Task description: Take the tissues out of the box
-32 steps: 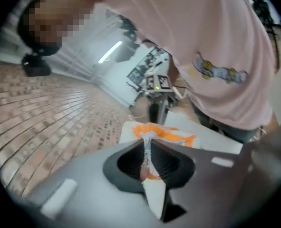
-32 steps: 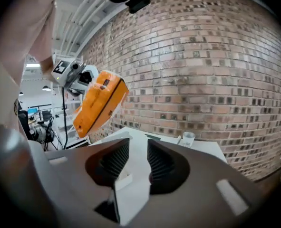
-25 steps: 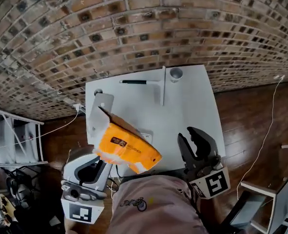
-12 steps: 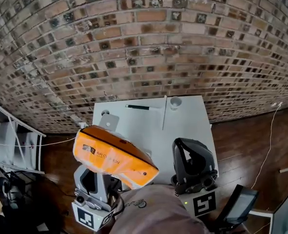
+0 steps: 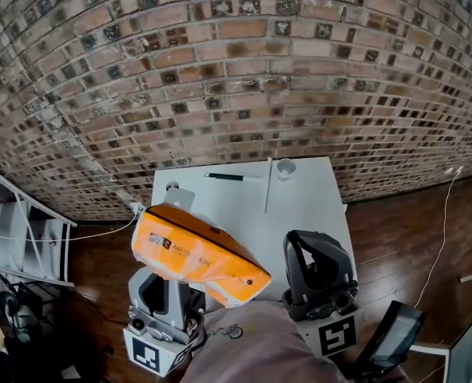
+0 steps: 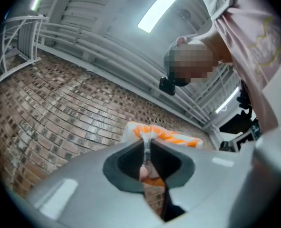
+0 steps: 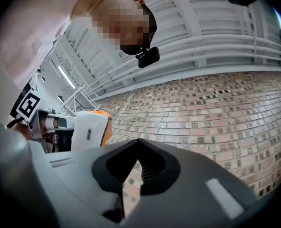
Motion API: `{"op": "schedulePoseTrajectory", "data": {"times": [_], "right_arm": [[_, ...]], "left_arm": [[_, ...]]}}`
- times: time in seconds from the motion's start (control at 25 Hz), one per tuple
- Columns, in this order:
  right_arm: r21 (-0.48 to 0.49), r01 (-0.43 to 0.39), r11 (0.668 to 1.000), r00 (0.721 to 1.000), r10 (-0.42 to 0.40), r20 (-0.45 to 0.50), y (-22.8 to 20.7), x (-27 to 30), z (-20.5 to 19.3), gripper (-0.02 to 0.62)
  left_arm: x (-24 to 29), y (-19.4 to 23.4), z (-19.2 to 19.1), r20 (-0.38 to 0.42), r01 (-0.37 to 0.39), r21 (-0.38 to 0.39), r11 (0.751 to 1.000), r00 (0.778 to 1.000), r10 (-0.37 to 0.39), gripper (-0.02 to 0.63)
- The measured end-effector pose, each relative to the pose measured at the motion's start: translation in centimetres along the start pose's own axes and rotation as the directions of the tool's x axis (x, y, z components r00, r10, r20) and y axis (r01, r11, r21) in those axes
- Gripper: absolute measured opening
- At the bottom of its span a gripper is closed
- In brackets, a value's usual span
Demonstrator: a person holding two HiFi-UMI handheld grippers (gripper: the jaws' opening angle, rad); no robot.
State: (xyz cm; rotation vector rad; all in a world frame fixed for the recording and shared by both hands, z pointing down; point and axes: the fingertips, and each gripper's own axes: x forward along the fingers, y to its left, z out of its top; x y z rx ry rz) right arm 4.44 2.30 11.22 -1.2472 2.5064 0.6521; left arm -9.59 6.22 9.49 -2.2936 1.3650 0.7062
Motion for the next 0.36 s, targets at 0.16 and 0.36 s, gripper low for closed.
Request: {"op": "schedulePoseTrajectory", "data": {"times": [0.16, 0.36], "right_arm": [[0.001, -0.001, 1.000, 1.000, 0.001, -0.003, 0.26, 0.07, 0.26, 0.002], [0.002, -0.004, 1.000, 1.000, 0.004, -0.003, 0.52, 0.10, 0.32, 0.002]], "left_arm": [[-0.34, 0.10, -0.12, -0.012, 0.005, -0.007, 1.000, 1.000, -0.005, 0.046], [0.15, 0.08, 0.17, -0.009, 0.005, -0.001, 1.000, 1.000, -0.005, 0.046]]}}
